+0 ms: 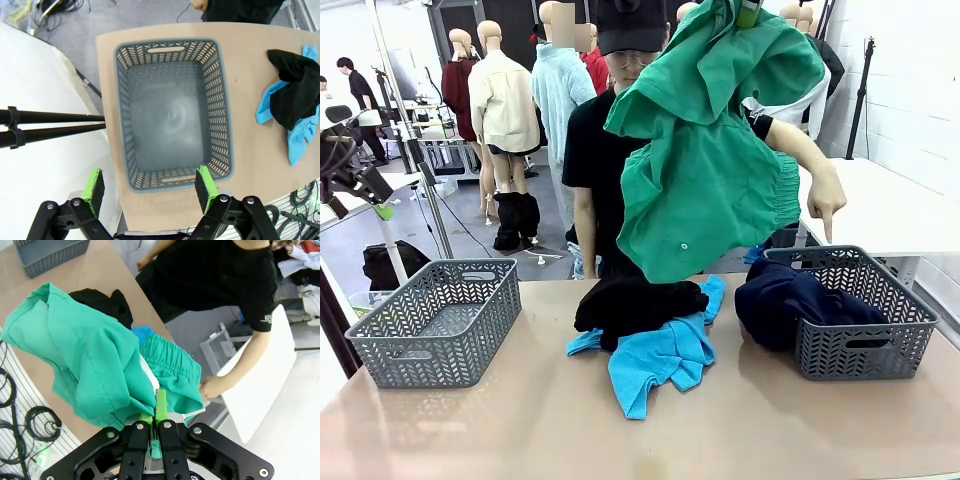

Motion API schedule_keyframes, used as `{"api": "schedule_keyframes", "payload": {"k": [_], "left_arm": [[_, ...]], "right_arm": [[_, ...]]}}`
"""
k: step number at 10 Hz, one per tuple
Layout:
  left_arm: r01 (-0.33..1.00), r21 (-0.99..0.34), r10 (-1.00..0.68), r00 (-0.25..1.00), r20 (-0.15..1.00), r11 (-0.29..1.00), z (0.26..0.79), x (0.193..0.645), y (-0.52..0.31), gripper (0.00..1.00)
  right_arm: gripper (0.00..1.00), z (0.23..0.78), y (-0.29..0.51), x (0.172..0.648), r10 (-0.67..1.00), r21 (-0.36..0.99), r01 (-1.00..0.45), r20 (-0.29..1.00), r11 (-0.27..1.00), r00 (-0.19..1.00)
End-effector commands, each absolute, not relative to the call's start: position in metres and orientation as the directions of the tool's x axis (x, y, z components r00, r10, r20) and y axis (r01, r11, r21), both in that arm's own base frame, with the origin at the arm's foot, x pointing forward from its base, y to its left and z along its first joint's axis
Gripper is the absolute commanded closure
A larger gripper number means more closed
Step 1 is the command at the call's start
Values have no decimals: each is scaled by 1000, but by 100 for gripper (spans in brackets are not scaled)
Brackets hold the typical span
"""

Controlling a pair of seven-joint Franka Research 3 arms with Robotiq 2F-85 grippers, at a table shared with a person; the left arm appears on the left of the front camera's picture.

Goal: Sort the tops and bottoms.
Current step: Sort the clothes according to human instructions.

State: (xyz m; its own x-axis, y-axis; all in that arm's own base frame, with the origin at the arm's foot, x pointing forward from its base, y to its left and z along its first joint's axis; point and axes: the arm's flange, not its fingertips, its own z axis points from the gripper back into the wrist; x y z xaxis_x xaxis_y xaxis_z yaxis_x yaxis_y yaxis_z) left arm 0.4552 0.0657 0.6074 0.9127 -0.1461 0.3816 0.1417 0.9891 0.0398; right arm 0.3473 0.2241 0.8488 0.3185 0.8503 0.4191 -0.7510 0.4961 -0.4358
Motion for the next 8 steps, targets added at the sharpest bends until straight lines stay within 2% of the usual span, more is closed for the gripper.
{"api": "schedule_keyframes", "payload": {"k": [1,8], "left_arm": [[128,30,-130,913,388,991,609,457,65,6],[128,30,-130,913,388,991,609,457,65,6]], "right_arm": [[100,847,220,344,858,-445,-754,411,483,307],[100,847,220,344,858,-445,-754,411,483,307]]}}
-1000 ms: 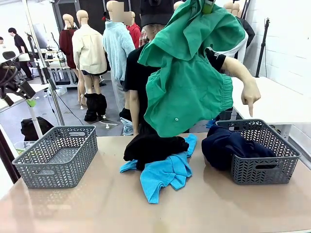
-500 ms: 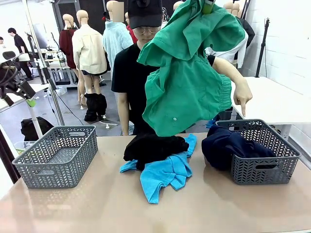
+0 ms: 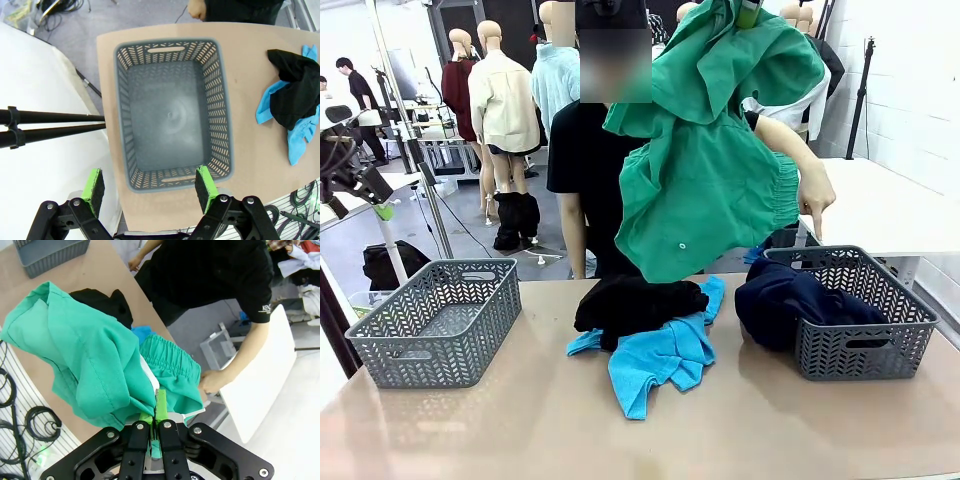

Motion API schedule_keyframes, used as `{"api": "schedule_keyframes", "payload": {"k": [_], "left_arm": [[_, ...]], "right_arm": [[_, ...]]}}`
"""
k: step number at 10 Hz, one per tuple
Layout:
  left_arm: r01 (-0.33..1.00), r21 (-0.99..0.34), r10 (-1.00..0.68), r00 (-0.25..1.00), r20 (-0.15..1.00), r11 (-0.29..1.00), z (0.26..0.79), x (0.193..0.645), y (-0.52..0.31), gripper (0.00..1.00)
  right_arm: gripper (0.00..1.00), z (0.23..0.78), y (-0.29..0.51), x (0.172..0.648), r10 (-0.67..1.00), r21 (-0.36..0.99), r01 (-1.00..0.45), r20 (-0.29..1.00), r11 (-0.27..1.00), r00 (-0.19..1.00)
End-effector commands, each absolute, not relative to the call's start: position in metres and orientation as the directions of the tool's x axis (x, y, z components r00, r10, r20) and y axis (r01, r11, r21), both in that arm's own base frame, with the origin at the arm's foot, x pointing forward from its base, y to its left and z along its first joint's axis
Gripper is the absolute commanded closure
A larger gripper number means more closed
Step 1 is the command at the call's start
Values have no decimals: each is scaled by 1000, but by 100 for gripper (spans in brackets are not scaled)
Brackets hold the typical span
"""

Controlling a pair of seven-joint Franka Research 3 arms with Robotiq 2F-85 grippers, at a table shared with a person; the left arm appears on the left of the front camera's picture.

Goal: Sort the tops and bottoms.
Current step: Sort the clothes according to human instructions.

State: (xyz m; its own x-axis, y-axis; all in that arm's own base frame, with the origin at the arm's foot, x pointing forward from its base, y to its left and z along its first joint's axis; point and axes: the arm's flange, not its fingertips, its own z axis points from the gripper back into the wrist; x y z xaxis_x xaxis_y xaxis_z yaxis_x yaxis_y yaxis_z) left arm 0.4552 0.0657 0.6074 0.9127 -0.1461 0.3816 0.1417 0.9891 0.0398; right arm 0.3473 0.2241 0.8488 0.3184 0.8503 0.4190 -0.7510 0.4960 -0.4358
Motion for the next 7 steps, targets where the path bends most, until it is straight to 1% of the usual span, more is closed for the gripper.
{"api": "schedule_keyframes", "payload": {"k": [1,5,6,7], "left_arm": [[128,30,-130,913,388,991,609,457,65,6],[128,30,-130,913,388,991,609,457,65,6],[128,30,-130,913,388,991,609,457,65,6],[128,30,-130,913,388,991,609,457,65,6]], "right_arm": [[100,847,220,344,858,-445,-754,411,483,307],[100,847,220,344,858,-445,-754,411,483,307],[100,849,224,347,850,-436,-751,419,496,318],[100,852,208,347,840,-441,-734,426,516,335]]}}
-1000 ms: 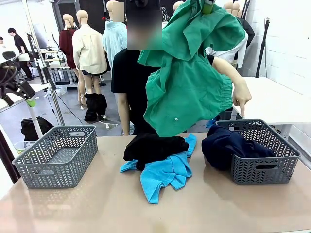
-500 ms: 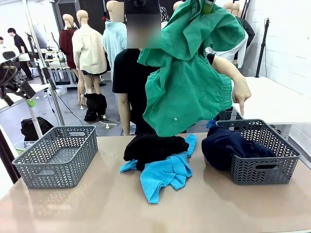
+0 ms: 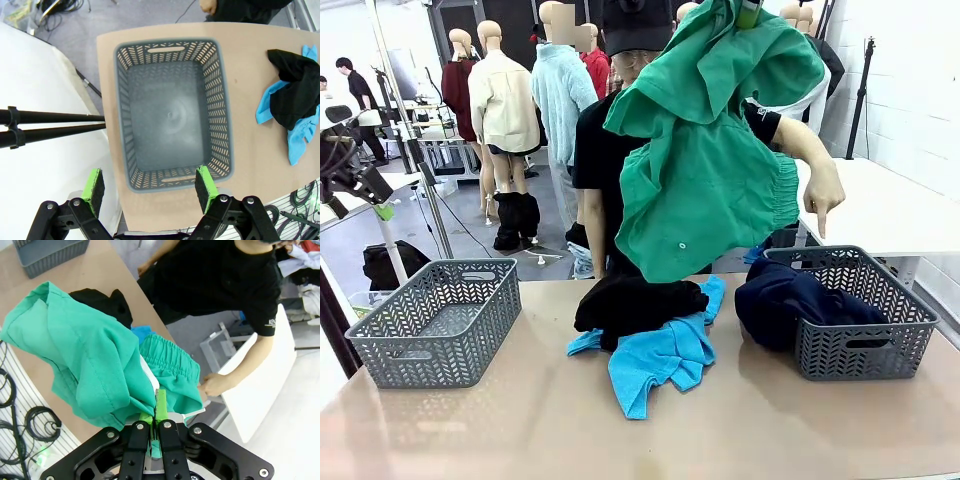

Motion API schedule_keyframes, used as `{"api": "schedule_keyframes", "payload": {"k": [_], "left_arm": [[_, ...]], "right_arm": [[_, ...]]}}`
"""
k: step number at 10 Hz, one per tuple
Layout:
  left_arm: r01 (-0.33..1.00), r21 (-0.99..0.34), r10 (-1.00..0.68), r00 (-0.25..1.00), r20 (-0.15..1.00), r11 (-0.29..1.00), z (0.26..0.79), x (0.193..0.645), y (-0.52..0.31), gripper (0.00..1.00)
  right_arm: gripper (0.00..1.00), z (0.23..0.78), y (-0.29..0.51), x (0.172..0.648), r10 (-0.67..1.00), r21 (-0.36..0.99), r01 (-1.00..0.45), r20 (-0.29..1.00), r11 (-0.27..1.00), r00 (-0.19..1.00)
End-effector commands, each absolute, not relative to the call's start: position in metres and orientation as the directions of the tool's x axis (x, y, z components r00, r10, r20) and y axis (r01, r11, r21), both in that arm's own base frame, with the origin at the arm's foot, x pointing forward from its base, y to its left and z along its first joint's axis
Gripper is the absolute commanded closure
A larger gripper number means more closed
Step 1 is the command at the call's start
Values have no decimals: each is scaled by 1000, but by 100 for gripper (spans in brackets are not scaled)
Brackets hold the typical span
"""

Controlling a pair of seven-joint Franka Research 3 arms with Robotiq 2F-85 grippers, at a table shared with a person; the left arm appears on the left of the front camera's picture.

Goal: Sort the tops and bottoms.
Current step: Sort the clothes according to human instructions.

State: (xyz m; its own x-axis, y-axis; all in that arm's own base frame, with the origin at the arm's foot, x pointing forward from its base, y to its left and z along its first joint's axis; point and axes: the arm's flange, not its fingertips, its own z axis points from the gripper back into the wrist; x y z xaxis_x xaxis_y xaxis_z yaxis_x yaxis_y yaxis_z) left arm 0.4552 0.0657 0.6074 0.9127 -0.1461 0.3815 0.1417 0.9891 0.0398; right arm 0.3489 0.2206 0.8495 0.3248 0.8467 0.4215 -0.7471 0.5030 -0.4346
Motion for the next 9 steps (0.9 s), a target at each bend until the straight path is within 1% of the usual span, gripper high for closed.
{"api": "schedule_keyframes", "payload": {"k": [1,2,4,5,7,9], "left_arm": [[128,30,-130,913,388,991,609,457,65,6],[128,30,-130,913,388,991,609,457,65,6],[128,30,-130,913,388,991,609,457,65,6],[128,30,-130,913,388,991,609,457,65,6],[128,30,-130,913,388,991,609,457,65,6],[128,30,-130,913,388,991,609,457,65,6]], "right_arm": [[100,857,188,348,835,-466,-707,425,532,349],[100,861,166,351,815,-469,-677,436,568,382],[100,861,106,360,730,-477,-555,500,681,466],[100,857,87,365,719,-461,-556,514,691,468],[100,834,38,389,584,-403,-423,563,812,584],[100,798,8,409,549,-327,-445,577,834,605]]}}
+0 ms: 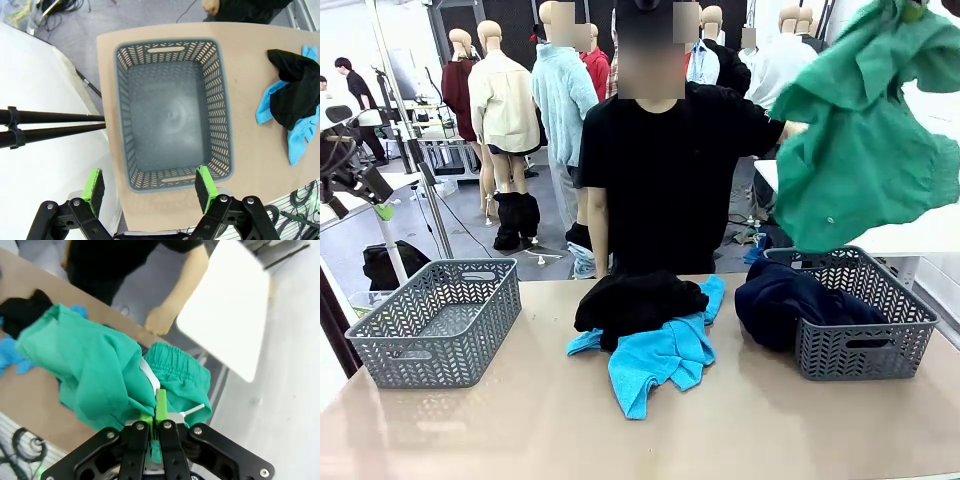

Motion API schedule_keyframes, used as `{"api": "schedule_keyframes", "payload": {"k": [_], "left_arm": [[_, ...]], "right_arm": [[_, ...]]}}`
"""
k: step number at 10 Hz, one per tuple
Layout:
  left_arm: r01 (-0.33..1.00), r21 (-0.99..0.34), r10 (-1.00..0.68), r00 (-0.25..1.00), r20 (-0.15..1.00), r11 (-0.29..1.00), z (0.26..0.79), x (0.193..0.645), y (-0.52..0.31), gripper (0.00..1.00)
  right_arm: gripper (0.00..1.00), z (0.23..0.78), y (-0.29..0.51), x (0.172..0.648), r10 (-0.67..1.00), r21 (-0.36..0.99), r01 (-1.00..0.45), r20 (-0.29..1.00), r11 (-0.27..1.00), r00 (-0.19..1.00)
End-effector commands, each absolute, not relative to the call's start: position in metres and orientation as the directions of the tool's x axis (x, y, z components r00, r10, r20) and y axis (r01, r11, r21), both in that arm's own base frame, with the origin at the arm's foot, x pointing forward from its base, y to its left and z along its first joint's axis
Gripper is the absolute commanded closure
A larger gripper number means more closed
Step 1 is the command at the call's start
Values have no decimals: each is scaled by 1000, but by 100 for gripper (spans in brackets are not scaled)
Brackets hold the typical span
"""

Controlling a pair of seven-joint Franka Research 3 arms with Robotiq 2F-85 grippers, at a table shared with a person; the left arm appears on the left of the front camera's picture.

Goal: Sort the tops and bottoms.
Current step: Sort the clothes according to human instructions.

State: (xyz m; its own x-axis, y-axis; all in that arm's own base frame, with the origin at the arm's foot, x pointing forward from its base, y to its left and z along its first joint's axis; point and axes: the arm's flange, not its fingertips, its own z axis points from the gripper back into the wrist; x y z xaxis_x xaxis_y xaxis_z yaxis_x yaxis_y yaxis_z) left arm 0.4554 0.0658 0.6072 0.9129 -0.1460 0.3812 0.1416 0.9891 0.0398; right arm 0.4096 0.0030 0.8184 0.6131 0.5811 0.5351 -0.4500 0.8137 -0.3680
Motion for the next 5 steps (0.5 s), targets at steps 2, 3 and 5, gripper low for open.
{"api": "schedule_keyframes", "payload": {"k": [2,3,5], "left_arm": [[128,30,-130,913,388,991,609,457,65,6],[128,30,-130,913,388,991,609,457,65,6],[128,30,-130,913,388,991,609,457,65,6]], "right_arm": [[100,752,-17,436,474,-255,-405,579,878,664],[100,728,-23,449,457,-237,-395,550,888,699],[100,678,-22,476,428,-210,-374,498,903,754]]}}
